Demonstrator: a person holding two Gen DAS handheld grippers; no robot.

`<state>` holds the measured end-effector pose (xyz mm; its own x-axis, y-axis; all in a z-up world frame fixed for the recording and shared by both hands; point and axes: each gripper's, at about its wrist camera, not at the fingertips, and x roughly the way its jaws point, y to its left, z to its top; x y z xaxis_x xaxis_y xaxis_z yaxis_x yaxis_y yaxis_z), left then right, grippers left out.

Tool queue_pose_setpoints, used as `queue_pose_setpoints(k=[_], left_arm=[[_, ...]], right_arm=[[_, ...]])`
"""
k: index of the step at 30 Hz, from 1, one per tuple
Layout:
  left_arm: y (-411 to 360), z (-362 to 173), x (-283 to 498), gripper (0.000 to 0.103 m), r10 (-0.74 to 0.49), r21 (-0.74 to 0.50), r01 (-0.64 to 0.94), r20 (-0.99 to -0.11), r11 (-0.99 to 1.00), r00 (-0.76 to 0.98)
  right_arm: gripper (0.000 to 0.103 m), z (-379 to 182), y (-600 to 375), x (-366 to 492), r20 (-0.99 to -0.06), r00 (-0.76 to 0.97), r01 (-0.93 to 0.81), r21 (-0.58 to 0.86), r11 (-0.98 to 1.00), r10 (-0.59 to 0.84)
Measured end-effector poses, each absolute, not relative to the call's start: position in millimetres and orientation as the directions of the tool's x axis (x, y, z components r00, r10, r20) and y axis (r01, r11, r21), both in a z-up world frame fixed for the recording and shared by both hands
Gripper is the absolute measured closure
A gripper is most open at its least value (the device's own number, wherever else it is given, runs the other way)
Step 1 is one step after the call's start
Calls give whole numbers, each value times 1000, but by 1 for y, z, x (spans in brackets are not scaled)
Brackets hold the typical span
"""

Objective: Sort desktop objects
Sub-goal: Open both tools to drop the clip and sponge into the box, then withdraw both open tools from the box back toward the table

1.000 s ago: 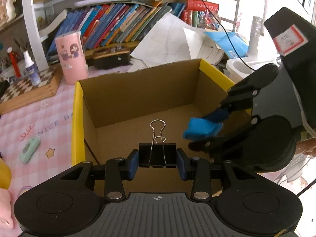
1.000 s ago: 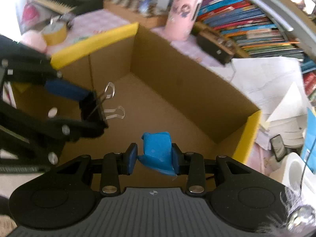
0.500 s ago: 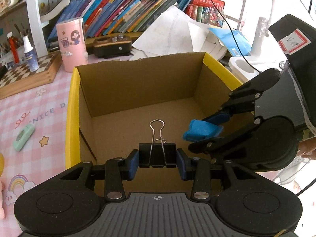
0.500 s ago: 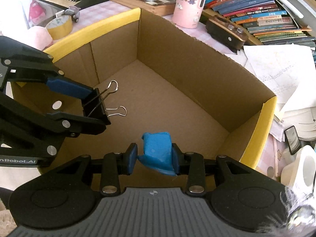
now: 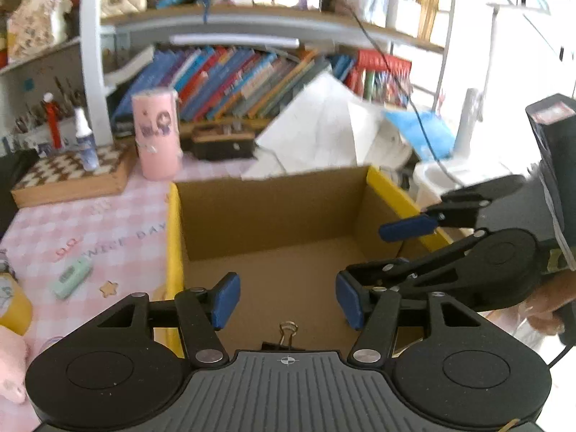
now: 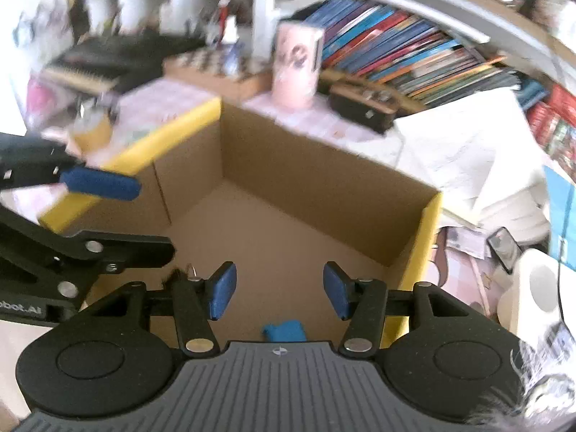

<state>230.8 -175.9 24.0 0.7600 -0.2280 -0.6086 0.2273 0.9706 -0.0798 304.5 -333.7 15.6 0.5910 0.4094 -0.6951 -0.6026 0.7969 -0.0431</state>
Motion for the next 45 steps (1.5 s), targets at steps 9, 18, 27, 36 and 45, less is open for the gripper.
queue_pose_setpoints(k=[9, 18, 27, 36, 45], left_arm=[[-148, 49, 196, 38, -157, -90, 129, -493, 988, 856], [-118, 48, 163, 27, -165, -116, 126, -455, 985, 875], [-83, 36, 134, 25, -181, -134, 133, -467, 982, 866], [-44, 8, 104, 25, -105, -96, 60, -592, 994, 799], [-13, -9, 66, 25, -90, -77, 52, -661, 996, 745]], right_arm=[[43, 48, -356, 259, -508, 802, -373, -12, 928, 316], [30, 54, -365, 201, -415, 898, -143, 39, 989, 146], [29, 39, -338, 150, -458, 889, 13, 30, 999, 2], [25, 16, -292, 100, -555, 831, 76, 57, 995, -32], [21, -3, -236, 56, -629, 778, 51, 79, 996, 10]])
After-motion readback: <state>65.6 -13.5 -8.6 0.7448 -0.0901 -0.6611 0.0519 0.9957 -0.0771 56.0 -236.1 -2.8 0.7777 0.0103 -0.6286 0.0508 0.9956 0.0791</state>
